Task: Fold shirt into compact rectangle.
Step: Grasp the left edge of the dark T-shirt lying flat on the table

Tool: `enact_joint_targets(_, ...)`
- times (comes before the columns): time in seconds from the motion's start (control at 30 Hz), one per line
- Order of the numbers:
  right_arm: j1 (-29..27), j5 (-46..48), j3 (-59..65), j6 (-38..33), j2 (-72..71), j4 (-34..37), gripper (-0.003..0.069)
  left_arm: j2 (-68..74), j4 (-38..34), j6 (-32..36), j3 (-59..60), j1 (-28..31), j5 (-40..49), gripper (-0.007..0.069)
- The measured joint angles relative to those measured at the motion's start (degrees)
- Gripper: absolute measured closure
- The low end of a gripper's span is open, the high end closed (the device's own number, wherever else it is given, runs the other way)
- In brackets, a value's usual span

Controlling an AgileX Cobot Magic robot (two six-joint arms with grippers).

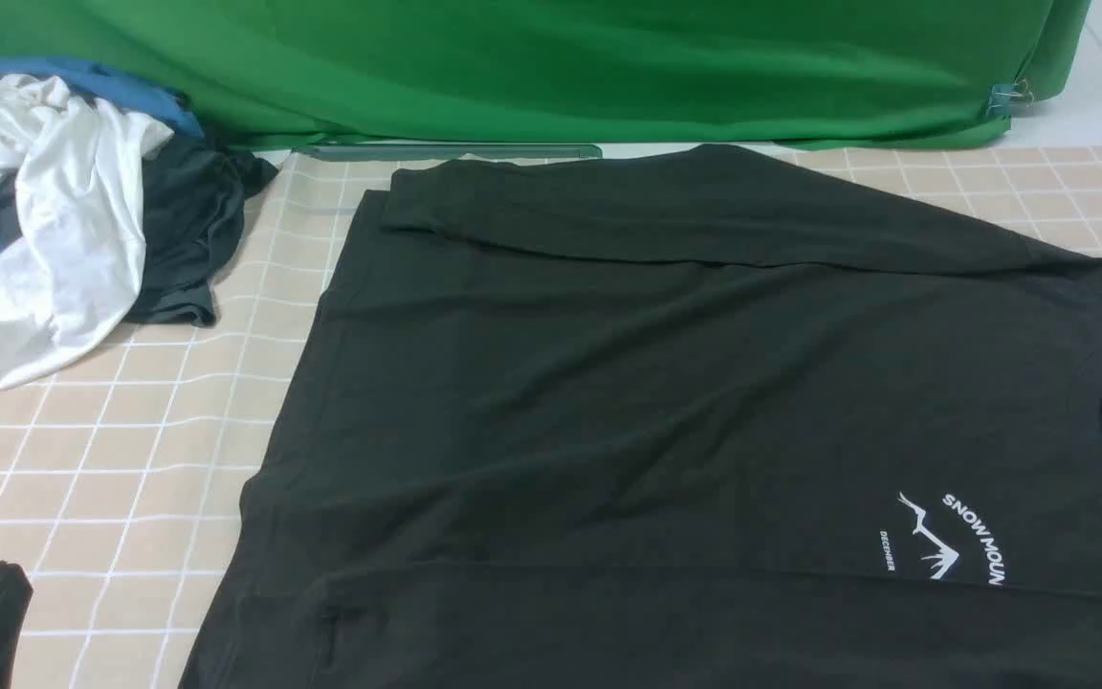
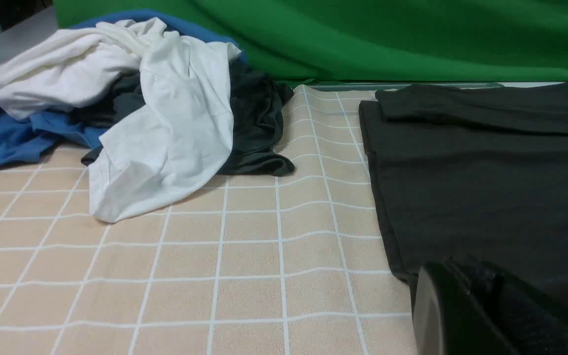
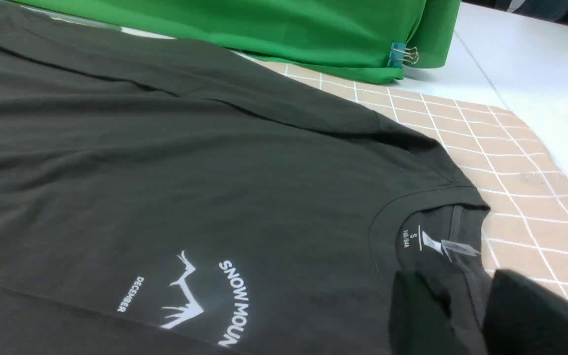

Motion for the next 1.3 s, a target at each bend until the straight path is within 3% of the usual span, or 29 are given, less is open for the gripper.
enact_joint_targets(0.8,0.0,0.1,0.0,0.0,0.0,0.0,0.0412,0.0,1.1,1.7,0.0,0.0,-1.3,0.0602)
enact_joint_targets(0.9,0.0,0.1,0.0,0.0,0.0,0.0,0.0412,0.0,-0.8,1.7,0.0,0.0,-6.7,0.0602)
enact_joint_targets(1.0,0.0,0.0,0.0,0.0,0.0,0.0,0.0412,0.0,-7.2,-0.8,0.0,0.0,-15.0,0.0602)
enact_joint_targets(1.13,0.0,-0.2,0.0,-2.4,0.0,-1.2,0.0412,0.0,-13.0,-8.4,0.0,0.0,-27.9,0.0602)
enact_joint_targets(1.3,0.0,-1.3,0.0,-3.2,0.0,-1.7,0.0412,0.0,-13.6,-17.5,0.0,0.0,-40.9,0.0602)
